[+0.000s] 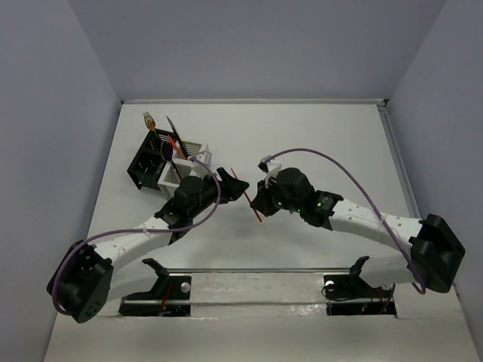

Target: Sort the eating utensils into containers

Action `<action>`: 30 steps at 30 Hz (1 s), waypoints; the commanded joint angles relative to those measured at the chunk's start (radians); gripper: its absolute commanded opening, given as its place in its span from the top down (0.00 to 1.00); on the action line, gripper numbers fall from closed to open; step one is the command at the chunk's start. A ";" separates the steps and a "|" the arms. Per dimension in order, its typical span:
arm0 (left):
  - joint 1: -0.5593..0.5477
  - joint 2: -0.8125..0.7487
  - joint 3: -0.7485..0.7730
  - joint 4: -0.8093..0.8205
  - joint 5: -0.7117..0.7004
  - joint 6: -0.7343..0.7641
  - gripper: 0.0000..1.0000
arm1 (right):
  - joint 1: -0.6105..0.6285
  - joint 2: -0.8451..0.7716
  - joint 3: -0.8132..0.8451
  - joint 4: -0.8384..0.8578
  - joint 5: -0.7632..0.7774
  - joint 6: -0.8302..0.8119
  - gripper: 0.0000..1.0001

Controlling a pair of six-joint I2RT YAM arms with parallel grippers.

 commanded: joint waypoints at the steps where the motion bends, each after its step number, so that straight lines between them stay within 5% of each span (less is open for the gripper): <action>1: -0.020 0.053 0.066 0.108 -0.031 0.011 0.48 | 0.013 -0.029 -0.012 0.069 -0.022 0.009 1.00; 5: -0.029 0.073 0.077 0.109 -0.046 0.013 0.86 | 0.013 -0.040 -0.020 0.070 -0.022 0.010 1.00; 8: -0.029 0.065 0.090 0.082 -0.063 0.025 1.00 | 0.013 -0.045 -0.023 0.076 -0.023 0.010 1.00; 13: -0.029 0.039 0.132 0.011 -0.104 0.055 1.00 | 0.013 -0.057 -0.025 0.086 -0.014 0.012 0.94; 17: -0.029 0.001 0.199 -0.090 -0.182 0.103 1.00 | 0.013 -0.098 -0.038 0.087 -0.003 0.010 0.50; 21: -0.029 -0.053 0.311 -0.252 -0.267 0.184 1.00 | 0.013 -0.178 -0.067 0.090 0.020 0.004 0.34; 25: 0.018 -0.114 0.437 -0.389 -0.351 0.266 1.00 | 0.013 -0.253 -0.117 0.096 0.044 -0.005 0.33; 30: 0.237 -0.196 0.544 -0.493 -0.449 0.315 1.00 | 0.013 -0.298 -0.181 0.122 0.070 0.001 0.33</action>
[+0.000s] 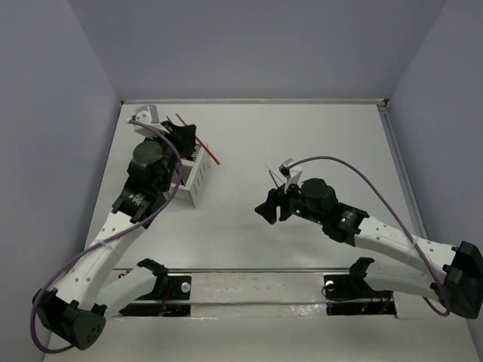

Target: Sort the eating utensils into containers

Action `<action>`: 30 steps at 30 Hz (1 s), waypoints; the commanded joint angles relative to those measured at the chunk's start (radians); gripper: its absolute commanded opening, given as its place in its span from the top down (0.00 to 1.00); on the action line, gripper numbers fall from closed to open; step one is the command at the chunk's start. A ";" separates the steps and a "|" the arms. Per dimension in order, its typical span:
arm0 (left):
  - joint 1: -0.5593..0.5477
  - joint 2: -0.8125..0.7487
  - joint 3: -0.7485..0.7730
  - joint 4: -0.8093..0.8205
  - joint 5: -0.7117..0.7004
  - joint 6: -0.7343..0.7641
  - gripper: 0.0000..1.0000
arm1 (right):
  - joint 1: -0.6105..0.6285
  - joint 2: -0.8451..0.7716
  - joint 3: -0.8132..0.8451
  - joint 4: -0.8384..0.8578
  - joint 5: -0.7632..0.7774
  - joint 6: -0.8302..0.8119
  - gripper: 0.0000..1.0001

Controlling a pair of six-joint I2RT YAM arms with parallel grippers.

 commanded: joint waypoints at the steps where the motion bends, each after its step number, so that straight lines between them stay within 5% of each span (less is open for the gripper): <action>1: 0.182 -0.066 0.103 -0.127 -0.107 0.086 1.00 | 0.009 -0.034 -0.043 0.064 0.043 -0.009 0.33; 9: 0.514 -0.024 0.145 -0.149 -0.234 0.202 1.00 | 0.009 -0.080 -0.089 0.064 0.113 -0.018 0.33; 20: 0.546 0.183 0.097 0.021 -0.396 0.294 1.00 | 0.009 -0.098 -0.092 0.058 0.120 -0.012 0.34; 30: 0.546 0.309 0.030 0.167 -0.366 0.336 1.00 | 0.009 -0.084 -0.089 0.051 0.176 -0.004 0.35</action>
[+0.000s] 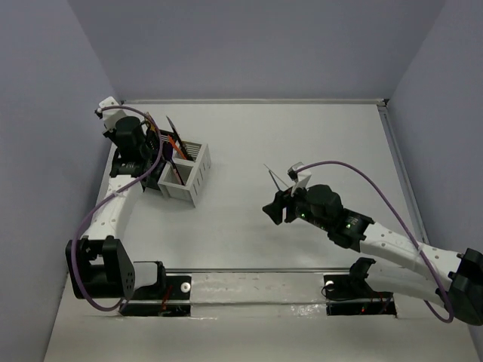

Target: Sort the eating utensils into containers

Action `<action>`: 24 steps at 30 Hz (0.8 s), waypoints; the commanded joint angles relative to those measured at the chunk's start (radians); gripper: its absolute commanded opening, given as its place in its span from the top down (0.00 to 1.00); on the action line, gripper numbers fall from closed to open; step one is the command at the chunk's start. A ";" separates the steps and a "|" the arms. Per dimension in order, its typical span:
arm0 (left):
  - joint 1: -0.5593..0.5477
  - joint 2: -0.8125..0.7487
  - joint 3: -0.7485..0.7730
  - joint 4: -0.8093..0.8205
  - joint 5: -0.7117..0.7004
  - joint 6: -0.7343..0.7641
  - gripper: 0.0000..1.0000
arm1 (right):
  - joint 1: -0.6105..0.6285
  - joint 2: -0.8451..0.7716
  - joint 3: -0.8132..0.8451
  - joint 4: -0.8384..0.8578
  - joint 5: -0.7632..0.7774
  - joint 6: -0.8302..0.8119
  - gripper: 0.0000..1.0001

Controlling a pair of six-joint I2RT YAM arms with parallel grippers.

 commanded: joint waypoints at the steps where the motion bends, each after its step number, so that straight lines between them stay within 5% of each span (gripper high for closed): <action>1: 0.006 0.004 -0.055 0.135 -0.015 0.034 1.00 | 0.009 -0.004 0.004 0.043 0.053 -0.002 0.35; 7: 0.006 0.042 -0.048 0.123 0.023 0.026 0.68 | 0.009 0.022 0.024 0.007 0.091 0.006 0.35; 11: 0.006 0.027 -0.034 0.103 0.057 -0.001 0.29 | -0.003 0.026 0.018 -0.010 0.162 0.013 0.36; 14: 0.006 -0.018 -0.004 0.071 0.118 -0.023 0.15 | -0.017 0.058 0.029 -0.028 0.177 0.031 0.36; 24: -0.101 -0.278 0.043 -0.085 0.502 -0.179 0.12 | -0.151 0.295 0.106 -0.181 0.164 0.116 0.41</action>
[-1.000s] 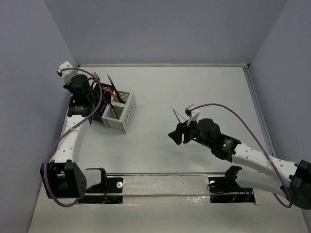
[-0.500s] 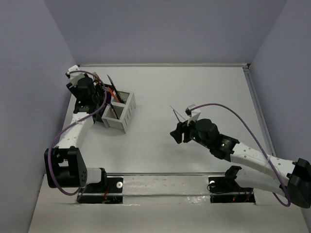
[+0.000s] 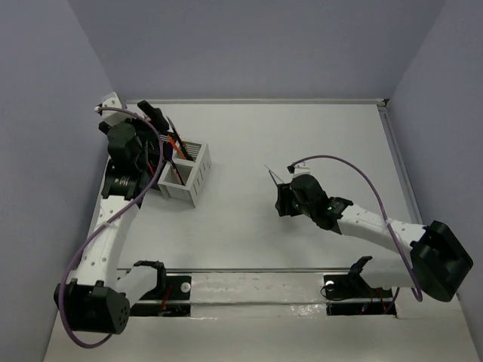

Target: Sort the eating utensils into containers

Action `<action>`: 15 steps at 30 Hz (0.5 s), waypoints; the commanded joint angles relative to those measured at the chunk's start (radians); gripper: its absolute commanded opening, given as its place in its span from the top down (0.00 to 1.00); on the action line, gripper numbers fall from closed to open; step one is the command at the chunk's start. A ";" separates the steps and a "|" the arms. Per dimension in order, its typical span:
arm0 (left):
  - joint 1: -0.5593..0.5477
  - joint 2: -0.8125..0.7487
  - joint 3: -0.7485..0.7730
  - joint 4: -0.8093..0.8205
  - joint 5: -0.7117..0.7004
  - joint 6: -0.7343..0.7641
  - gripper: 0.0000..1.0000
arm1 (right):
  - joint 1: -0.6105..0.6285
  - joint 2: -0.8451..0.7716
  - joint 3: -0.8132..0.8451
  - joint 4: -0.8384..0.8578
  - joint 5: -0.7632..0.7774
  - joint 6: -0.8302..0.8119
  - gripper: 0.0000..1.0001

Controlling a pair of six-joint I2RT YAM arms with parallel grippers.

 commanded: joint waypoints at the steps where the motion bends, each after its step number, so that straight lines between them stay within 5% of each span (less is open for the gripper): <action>1: -0.055 -0.133 0.043 -0.057 0.270 -0.120 0.12 | -0.051 0.048 0.039 -0.054 0.014 0.052 0.41; 5: -0.109 -0.248 -0.065 -0.085 0.477 -0.166 0.11 | -0.112 0.103 0.070 -0.083 -0.002 0.037 0.41; 15: -0.178 -0.468 -0.277 -0.146 0.681 -0.219 0.09 | -0.135 0.316 0.186 -0.118 -0.036 -0.015 0.50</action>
